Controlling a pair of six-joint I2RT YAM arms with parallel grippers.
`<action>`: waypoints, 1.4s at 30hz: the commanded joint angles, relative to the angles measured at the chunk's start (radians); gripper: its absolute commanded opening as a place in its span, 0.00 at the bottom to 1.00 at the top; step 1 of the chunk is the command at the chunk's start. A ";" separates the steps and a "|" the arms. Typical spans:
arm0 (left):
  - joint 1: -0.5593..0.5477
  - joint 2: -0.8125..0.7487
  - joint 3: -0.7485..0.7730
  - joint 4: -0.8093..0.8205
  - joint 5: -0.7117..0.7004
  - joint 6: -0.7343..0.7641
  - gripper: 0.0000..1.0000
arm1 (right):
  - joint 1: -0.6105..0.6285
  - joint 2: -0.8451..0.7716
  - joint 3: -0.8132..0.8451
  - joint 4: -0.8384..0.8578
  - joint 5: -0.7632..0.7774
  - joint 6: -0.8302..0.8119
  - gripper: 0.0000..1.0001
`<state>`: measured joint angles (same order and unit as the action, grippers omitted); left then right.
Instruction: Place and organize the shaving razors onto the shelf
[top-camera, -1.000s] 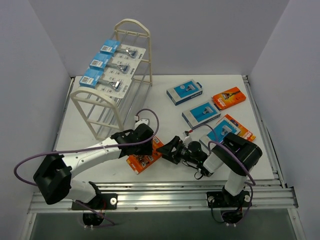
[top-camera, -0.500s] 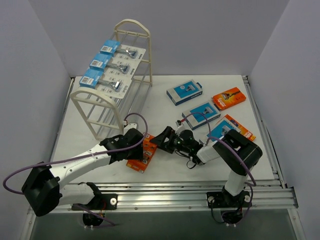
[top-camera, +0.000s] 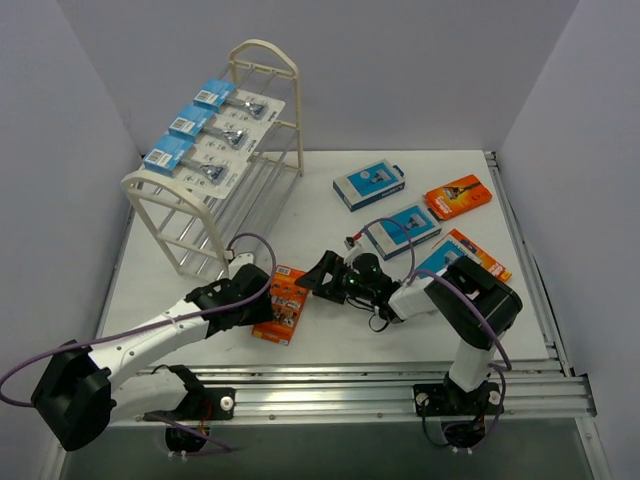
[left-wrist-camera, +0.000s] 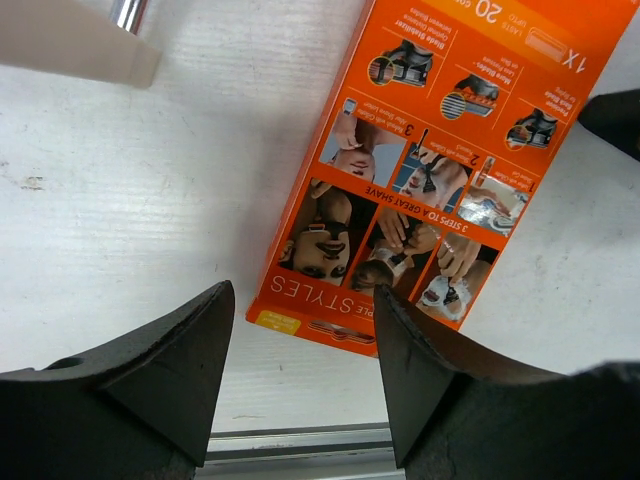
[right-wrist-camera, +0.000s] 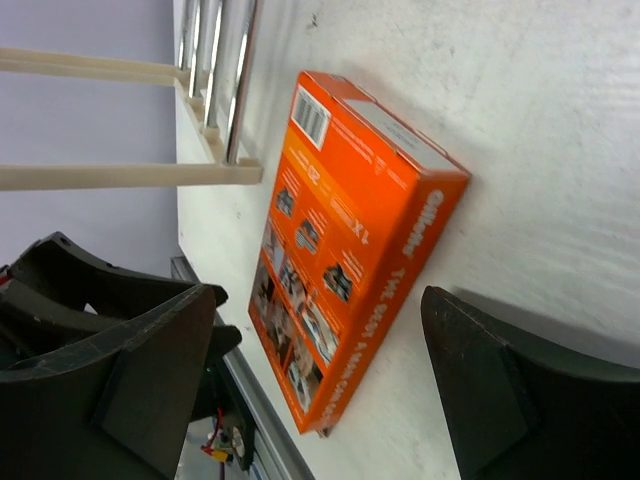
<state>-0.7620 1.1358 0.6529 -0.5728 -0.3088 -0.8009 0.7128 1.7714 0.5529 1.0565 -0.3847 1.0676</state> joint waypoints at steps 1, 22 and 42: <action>0.012 -0.030 -0.031 0.102 0.028 0.000 0.67 | -0.001 -0.070 -0.047 -0.012 0.006 -0.029 0.80; 0.013 0.062 -0.124 0.306 0.068 -0.018 0.69 | 0.155 -0.109 -0.146 0.029 0.090 0.020 0.80; -0.045 -0.197 -0.213 0.496 0.261 -0.098 0.43 | 0.163 -0.007 -0.206 0.288 0.079 0.150 0.79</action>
<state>-0.7635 0.9459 0.4187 -0.1833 -0.1272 -0.8570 0.8627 1.7290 0.3592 1.2438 -0.2947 1.1782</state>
